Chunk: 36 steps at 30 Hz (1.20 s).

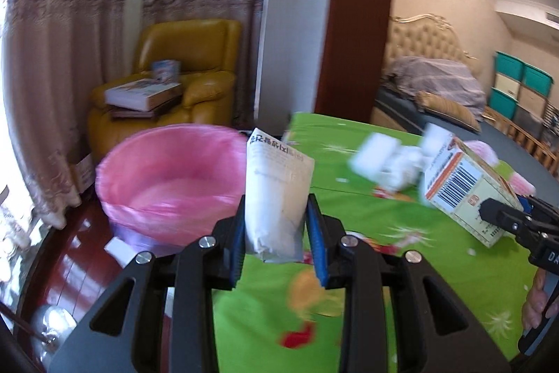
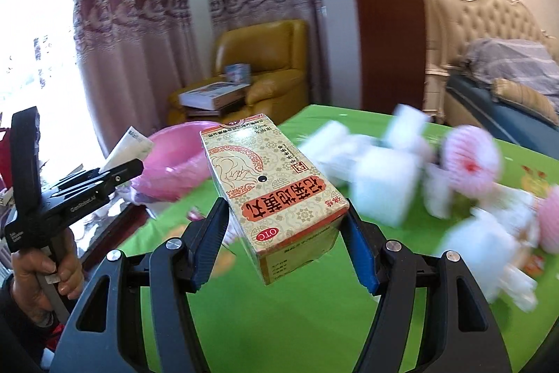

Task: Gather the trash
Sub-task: 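Carry both items to the pink bin and open both tools to drop them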

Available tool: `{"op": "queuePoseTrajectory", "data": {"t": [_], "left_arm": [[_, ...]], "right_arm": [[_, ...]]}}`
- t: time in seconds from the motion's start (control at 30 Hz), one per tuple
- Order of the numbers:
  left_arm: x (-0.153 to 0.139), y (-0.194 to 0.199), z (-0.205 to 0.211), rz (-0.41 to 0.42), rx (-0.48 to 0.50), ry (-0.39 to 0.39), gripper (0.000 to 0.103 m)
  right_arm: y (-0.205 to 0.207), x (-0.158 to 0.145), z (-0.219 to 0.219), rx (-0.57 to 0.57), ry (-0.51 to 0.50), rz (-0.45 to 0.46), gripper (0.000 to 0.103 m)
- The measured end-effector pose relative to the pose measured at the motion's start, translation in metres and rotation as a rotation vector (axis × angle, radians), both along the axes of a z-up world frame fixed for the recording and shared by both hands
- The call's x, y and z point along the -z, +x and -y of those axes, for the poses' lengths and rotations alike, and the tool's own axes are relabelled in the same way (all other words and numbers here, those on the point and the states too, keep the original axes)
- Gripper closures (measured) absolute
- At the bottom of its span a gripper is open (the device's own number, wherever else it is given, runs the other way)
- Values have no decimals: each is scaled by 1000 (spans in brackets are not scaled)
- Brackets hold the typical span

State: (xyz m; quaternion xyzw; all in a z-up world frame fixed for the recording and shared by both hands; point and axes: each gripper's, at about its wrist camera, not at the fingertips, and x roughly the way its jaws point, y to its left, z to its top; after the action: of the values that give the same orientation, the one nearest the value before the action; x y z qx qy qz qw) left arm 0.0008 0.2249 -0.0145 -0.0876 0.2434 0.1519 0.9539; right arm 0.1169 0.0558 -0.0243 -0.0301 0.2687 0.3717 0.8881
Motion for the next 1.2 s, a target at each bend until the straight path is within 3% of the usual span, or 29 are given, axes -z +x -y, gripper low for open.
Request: {"op": "queuePoseTrajectory", "data": {"t": [0.2, 0.57, 0.9, 1.2], "left_arm": [[-6, -4, -66, 18, -96, 19, 72], [-2, 37, -157, 44, -84, -59, 72], [13, 67, -187, -14, -85, -38, 72], [24, 79, -207, -44, -88, -81, 70]], "right_arm": [[15, 0, -72, -66, -29, 7, 40], [52, 8, -184, -121, -88, 4, 39], [77, 21, -239, -125, -118, -35, 39], [84, 24, -260, -143, -103, -45, 41]]}}
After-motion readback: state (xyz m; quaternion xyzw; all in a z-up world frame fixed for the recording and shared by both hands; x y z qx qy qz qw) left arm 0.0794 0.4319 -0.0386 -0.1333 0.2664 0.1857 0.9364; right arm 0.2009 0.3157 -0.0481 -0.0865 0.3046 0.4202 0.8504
